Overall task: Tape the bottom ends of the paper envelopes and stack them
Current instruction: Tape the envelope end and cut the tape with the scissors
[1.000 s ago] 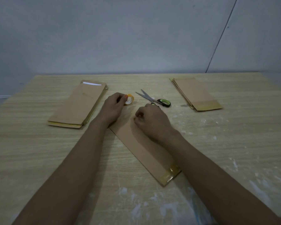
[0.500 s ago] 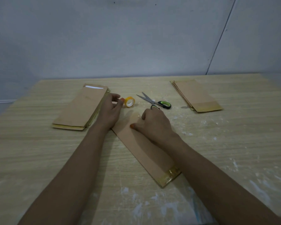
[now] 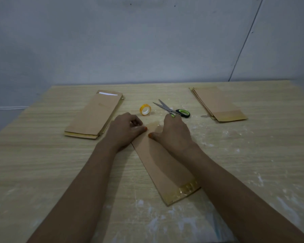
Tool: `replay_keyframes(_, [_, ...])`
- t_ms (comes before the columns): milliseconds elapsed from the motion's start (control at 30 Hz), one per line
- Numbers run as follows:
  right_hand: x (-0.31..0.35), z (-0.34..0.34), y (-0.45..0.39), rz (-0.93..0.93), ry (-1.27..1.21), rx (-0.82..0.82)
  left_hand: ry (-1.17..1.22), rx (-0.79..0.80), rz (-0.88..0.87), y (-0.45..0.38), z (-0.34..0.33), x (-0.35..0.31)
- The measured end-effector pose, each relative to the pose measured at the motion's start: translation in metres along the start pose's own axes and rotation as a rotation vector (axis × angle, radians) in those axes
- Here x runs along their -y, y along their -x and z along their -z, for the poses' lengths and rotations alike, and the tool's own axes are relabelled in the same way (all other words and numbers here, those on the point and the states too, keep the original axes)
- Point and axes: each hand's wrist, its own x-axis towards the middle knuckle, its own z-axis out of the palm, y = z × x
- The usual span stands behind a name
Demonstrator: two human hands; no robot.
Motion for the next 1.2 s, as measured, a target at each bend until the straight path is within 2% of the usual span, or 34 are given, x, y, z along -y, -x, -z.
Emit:
replay_keyframes(133, [-0.003,-0.003,-0.003,-0.004,-0.060,0.000,0.012,0.036,0.058,-0.002,-0.007,-0.002])
replay_keyframes(200, [-0.005,-0.005,-0.003,0.002,-0.085,-0.020,0.093,0.036,0.099,-0.003,-0.009,0.000])
replay_keyframes(400, [-0.008,-0.008,-0.012,0.048,-0.346,-0.314,0.560,-0.026,0.133,0.000,-0.009,-0.013])
replay_keyframes(500, [-0.008,-0.007,-0.016,0.075,-0.399,-0.448,0.646,-0.049,0.130,0.001,-0.010,-0.018])
replay_keyframes(600, [-0.009,-0.008,-0.018,0.097,-0.417,-0.504,0.683,-0.059,0.119,0.001,-0.009,-0.020])
replay_keyframes(733, [-0.011,-0.009,-0.021,0.131,-0.467,-0.504,0.719,-0.072,0.082,0.000,-0.007,-0.021])
replay_keyframes(867, [-0.011,-0.005,-0.022,0.100,-0.642,-0.488,0.758,-0.067,0.041,0.001,-0.005,-0.023])
replay_keyframes(1000, [-0.013,-0.001,-0.027,0.005,-0.898,-0.336,0.794,-0.056,0.031,0.002,-0.005,-0.026])
replay_keyframes(1067, [-0.014,0.000,-0.029,-0.018,-0.948,-0.281,0.791,-0.063,0.032,0.002,-0.005,-0.028])
replay_keyframes(1200, [-0.015,-0.002,-0.033,-0.042,-1.002,-0.281,0.821,-0.106,0.065,0.000,-0.004,-0.026])
